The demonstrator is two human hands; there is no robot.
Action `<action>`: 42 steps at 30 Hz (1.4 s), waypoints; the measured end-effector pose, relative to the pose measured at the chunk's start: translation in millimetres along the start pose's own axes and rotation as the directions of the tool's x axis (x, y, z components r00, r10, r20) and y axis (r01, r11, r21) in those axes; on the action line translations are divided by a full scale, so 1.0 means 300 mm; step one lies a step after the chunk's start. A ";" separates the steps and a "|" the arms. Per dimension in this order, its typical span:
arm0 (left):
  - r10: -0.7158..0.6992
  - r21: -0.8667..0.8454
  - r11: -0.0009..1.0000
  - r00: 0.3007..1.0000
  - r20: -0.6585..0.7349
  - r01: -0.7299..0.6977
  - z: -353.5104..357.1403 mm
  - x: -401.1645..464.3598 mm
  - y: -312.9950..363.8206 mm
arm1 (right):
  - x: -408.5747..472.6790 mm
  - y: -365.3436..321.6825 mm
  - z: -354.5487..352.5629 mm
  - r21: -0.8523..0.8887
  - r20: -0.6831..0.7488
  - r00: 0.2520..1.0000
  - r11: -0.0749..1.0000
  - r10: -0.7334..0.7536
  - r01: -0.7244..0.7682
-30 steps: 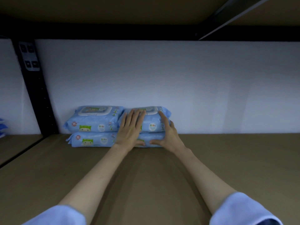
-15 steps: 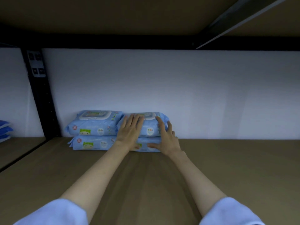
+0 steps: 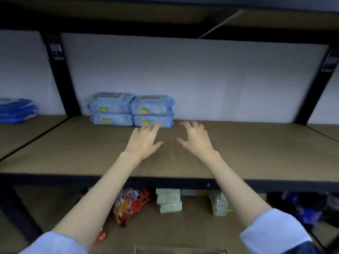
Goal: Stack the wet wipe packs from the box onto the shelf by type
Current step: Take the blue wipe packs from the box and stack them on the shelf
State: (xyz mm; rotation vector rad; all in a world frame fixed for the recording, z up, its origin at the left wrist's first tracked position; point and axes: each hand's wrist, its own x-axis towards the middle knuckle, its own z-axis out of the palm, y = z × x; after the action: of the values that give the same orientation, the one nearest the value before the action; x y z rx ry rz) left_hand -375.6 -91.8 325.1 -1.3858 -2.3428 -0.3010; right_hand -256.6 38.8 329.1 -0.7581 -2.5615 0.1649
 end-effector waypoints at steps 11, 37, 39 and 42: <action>0.050 -0.210 0.977 0.996 0.072 -0.034 0.042 -0.561 0.276 | -0.637 0.061 0.012 0.040 0.124 0.991 0.998 -0.047 0.043; -0.115 -0.223 0.898 0.692 0.712 0.379 0.852 -1.098 0.380 | -1.165 0.442 0.763 -0.052 0.796 0.514 0.883 0.319 -0.467; -0.097 -0.255 0.905 0.748 0.657 0.341 0.917 -1.052 0.379 | -1.148 0.465 0.820 -0.045 0.795 0.506 0.864 0.335 -0.501; -0.107 -0.350 0.869 0.822 0.559 0.351 1.008 -0.989 0.380 | -1.120 0.508 0.907 -0.014 0.792 0.501 0.831 0.349 -0.556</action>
State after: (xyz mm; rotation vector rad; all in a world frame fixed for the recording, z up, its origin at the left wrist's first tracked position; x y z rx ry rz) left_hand -217.9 -155.7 -79.2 -1.5185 -3.0633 -0.6284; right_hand -59.2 -10.7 -81.8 -1.5256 -2.9069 1.2206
